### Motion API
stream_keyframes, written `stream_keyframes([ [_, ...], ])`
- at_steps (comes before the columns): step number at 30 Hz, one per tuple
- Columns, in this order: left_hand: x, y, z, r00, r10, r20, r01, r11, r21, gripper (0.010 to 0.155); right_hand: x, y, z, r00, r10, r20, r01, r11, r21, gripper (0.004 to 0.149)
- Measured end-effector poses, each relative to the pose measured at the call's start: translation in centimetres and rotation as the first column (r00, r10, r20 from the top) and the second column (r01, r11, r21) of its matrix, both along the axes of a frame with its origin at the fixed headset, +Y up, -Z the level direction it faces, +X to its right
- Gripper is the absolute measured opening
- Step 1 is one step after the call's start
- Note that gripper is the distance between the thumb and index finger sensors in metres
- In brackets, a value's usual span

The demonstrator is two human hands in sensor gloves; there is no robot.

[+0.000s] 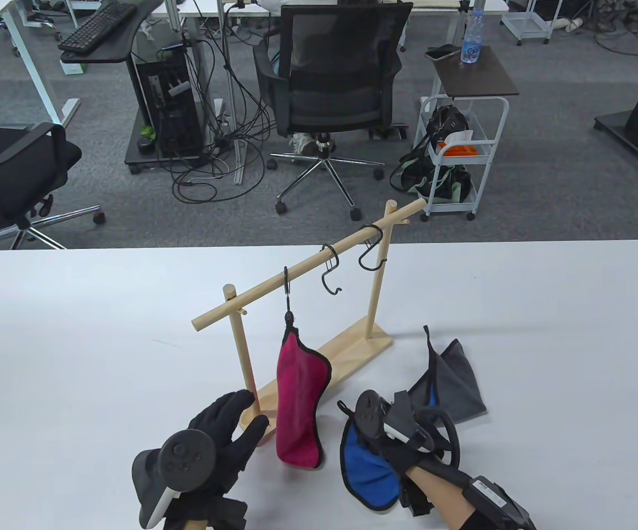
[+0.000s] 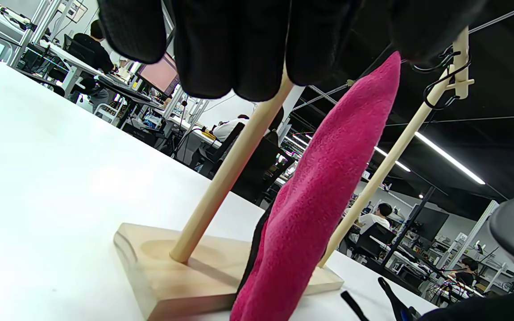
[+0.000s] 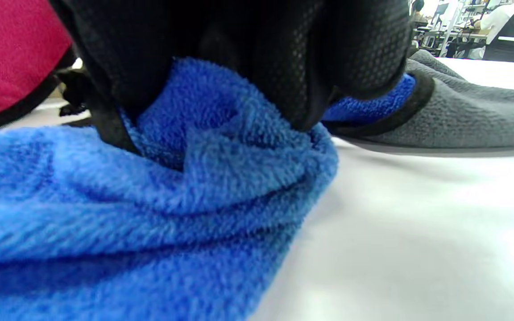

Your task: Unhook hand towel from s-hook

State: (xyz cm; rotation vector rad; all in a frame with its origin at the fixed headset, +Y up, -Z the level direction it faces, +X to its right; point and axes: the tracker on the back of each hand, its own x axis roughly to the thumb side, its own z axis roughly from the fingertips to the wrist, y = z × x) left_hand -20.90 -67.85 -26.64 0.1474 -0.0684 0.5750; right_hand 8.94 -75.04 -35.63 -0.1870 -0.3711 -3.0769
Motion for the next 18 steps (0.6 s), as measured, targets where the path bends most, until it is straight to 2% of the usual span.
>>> stream_keyframes([
  [9,0.0,0.0,0.0,1.0,0.004,0.002,-0.004,1.0,0.001,0.063,-0.3,0.1,-0.1,1.0,0.025,-0.017,-0.026,0.999,-0.031,0.046],
  [18,0.0,0.0,0.0,1.0,0.002,0.007,-0.002,1.0,-0.002,0.063,0.5,2.4,1.1,0.999,-0.042,-0.025,0.042,0.999,-0.012,0.053],
])
